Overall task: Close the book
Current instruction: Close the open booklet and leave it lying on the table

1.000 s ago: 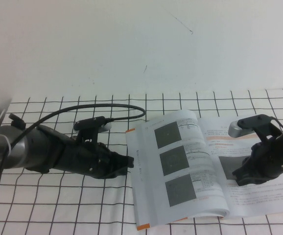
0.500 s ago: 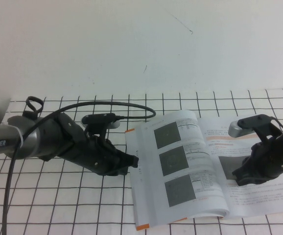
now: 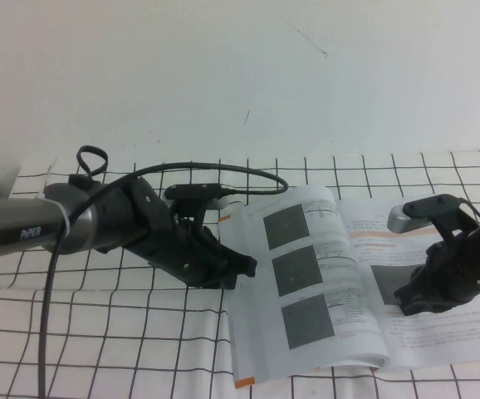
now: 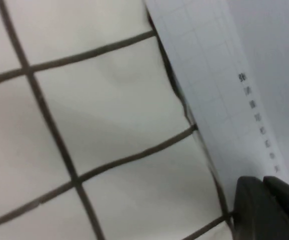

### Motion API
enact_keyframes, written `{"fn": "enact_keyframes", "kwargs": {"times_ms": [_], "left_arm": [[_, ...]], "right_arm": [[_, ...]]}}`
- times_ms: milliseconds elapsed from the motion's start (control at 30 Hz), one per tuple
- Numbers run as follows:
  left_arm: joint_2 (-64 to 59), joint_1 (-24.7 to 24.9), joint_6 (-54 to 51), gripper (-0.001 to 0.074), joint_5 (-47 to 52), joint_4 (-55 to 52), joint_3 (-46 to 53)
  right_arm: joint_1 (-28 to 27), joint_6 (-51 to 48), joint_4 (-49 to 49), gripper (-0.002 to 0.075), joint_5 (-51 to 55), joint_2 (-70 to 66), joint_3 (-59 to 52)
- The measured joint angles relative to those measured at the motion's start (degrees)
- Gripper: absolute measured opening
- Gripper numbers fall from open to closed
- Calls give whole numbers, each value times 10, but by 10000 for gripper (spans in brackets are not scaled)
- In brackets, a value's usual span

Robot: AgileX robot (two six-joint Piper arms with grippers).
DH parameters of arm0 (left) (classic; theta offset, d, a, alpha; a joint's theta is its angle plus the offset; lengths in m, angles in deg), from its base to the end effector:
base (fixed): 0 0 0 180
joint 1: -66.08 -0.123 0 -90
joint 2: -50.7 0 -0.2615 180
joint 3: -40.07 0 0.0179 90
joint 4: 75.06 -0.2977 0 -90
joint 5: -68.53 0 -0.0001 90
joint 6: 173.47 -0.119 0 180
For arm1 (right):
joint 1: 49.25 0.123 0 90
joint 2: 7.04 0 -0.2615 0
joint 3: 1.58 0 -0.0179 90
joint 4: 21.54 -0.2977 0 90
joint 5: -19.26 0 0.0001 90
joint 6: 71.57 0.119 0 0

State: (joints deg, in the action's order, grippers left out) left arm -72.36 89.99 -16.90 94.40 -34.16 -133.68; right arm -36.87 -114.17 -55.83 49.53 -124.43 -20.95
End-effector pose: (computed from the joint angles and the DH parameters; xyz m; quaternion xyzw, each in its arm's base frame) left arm 0.3905 -0.2104 0.0692 0.1162 0.9482 -0.2173 0.2005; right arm 0.3556 0.1127 0.0417 -0.2287 0.9513 0.1422 0.1502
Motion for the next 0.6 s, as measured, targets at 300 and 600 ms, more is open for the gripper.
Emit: {"fn": "enact_keyframes", "kwargs": {"times_ms": [300, 600], "left_arm": [[-8, 27, 0, -4, 48, -1, -72], [-16, 9, 147, -4, 105, -172, -75]], "right_arm": [[0, 0, 0, -3, 0, 0, 0], [0, 0, 0, -3, 0, 0, 0]]}}
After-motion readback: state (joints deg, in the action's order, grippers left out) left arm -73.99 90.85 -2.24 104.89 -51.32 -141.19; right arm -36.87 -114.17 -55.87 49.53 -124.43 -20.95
